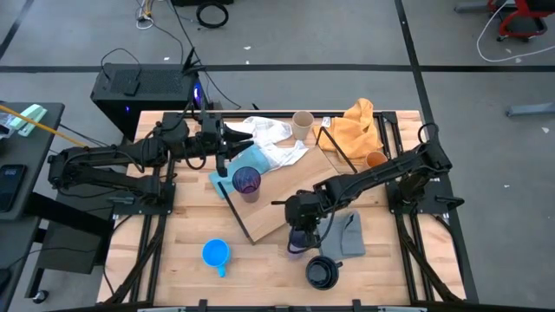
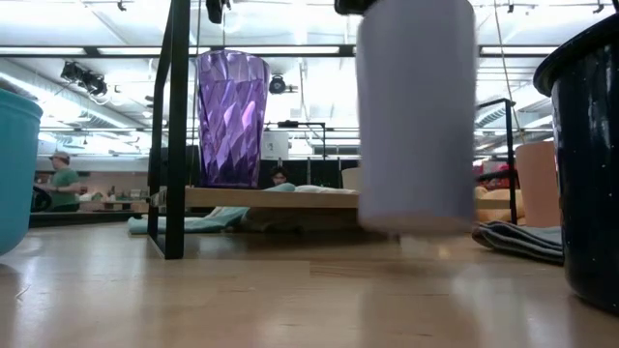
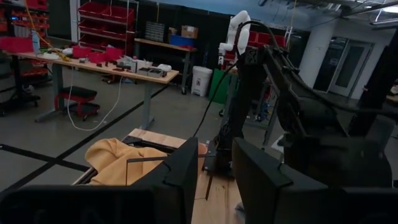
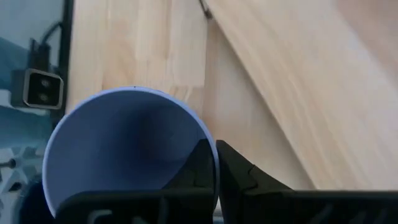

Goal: Stack small to large cups/mugs on shelf
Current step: Put the light purple cup on the shelf

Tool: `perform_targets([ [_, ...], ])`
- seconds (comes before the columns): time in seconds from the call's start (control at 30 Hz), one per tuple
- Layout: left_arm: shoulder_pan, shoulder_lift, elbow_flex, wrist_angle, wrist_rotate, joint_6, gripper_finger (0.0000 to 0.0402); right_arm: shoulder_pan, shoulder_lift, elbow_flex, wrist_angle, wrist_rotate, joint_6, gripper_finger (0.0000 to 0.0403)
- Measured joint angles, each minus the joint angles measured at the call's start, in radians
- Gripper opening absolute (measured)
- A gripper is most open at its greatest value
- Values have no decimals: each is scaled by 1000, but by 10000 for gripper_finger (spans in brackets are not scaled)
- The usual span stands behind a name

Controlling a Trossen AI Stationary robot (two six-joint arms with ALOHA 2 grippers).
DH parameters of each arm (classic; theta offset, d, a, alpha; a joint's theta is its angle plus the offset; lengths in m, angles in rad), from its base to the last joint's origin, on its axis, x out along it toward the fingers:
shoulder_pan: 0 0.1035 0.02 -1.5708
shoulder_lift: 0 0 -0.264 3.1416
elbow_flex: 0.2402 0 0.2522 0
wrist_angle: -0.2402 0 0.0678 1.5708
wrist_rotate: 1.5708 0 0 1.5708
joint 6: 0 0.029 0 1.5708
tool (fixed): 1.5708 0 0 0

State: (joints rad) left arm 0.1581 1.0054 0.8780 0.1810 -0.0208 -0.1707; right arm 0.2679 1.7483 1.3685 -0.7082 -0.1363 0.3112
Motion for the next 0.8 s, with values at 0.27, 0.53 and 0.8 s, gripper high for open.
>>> perform_targets([
  [0.27,0,0,-1,-7,0,3,107,-30,-112,12,-41,-2,15,3],
  [0.53,0,0,-1,-7,0,10,107,-123,-262,13,-55,70,27,3],
  [0.8,0,0,-1,-7,0,10,107,-301,-287,13,-70,91,-72,3],
])
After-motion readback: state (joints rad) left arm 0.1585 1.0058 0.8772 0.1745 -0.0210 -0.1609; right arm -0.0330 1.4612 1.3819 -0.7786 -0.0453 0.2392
